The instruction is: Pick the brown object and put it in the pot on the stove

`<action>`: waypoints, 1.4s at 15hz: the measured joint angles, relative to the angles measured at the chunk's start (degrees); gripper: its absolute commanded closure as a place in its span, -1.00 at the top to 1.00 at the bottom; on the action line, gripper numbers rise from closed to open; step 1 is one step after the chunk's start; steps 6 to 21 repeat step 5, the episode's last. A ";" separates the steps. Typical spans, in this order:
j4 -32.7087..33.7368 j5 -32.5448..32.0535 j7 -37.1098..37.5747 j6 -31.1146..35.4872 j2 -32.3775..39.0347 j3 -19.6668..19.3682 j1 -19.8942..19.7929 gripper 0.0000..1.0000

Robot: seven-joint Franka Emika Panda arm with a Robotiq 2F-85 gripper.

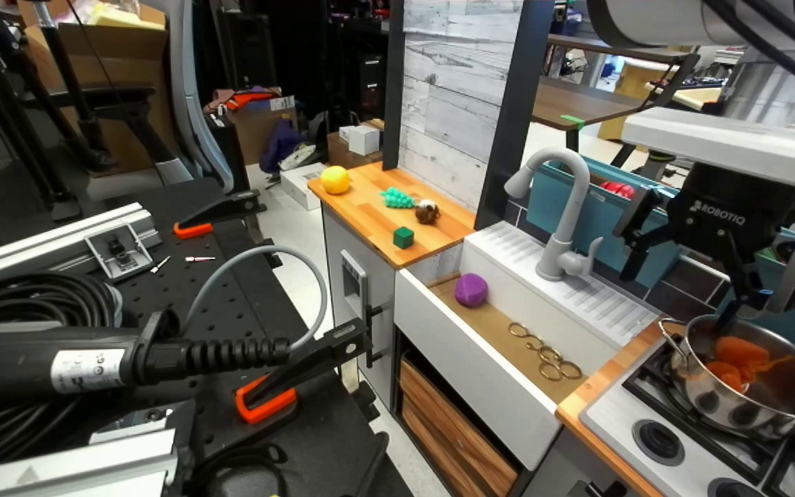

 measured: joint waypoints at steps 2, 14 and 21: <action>-5.67 -2.38 0.00 0.00 -3.04 -0.72 0.67 1.00; -13.73 -6.27 -0.02 0.37 -7.36 -1.83 1.33 1.00; -13.73 -6.27 -0.02 0.37 -7.36 -1.83 1.33 1.00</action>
